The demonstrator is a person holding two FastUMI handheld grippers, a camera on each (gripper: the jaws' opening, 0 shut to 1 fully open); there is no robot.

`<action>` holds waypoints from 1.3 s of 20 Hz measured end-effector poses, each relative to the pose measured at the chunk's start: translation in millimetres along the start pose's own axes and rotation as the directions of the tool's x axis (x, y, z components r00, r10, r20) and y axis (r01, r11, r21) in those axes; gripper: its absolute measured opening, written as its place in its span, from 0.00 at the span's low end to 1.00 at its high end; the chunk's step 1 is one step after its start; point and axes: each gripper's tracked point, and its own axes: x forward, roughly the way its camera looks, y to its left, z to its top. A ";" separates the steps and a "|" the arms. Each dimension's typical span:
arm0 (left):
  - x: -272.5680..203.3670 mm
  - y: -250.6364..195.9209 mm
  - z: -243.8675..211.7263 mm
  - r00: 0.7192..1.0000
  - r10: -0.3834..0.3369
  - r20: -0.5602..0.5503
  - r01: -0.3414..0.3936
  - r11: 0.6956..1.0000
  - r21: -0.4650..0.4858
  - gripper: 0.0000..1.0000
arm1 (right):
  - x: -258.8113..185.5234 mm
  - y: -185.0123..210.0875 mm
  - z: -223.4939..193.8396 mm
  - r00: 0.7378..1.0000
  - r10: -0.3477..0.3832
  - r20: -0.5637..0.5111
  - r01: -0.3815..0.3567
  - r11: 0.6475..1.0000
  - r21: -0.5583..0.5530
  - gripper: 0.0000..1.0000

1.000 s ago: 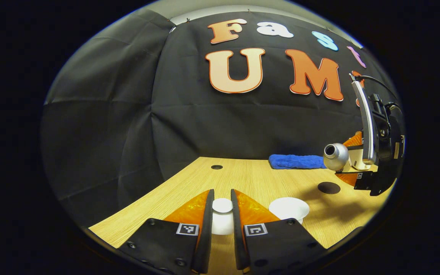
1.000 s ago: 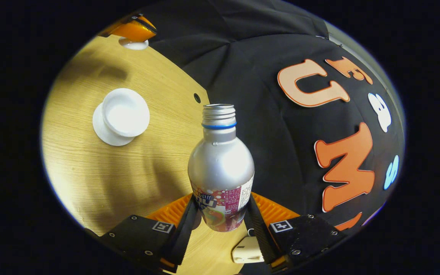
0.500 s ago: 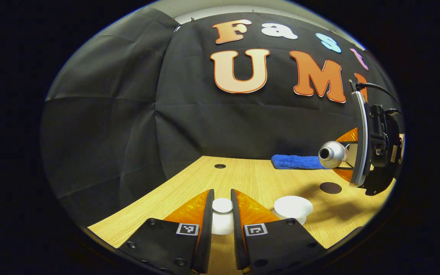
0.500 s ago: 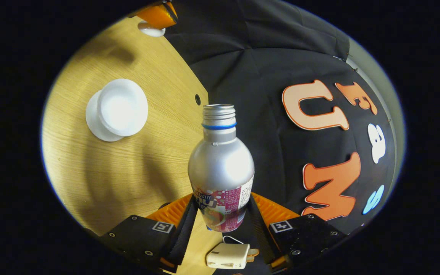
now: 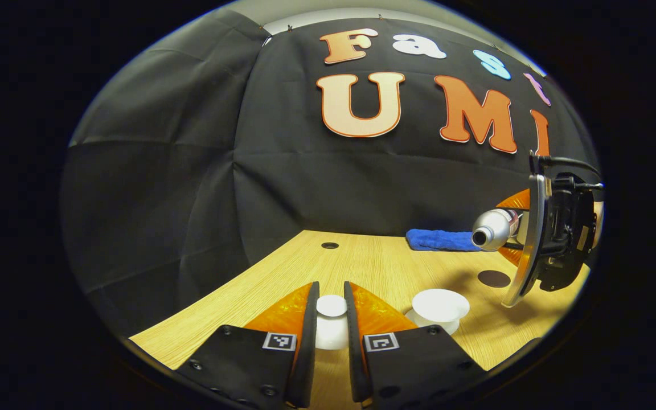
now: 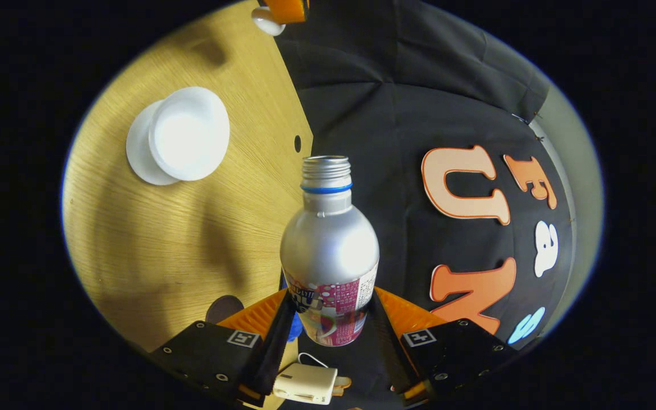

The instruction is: Open the teacup lid with one hand, grasp the water bottle and pour water into the teacup with the other hand; after pouring, place the water bottle on the coaster and then close the teacup lid.

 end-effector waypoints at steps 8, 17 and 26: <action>-1.1 3.7 -0.6 1.000 0.003 -0.001 -0.003 1.000 -0.002 0.29 | -5.1 -2.3 3.9 0.997 -0.074 0.027 0.077 0.988 -0.136 0.77; -1.3 4.3 -2.8 1.000 0.000 -0.006 0.000 1.000 -0.005 0.29 | -2.8 -11.5 4.1 0.991 -0.120 0.052 0.129 0.967 -0.221 0.76; -3.5 3.4 -0.7 1.000 -0.007 -0.001 0.007 1.000 -0.012 0.30 | -3.7 -35.3 2.4 0.984 -0.167 0.067 0.179 0.949 -0.259 0.76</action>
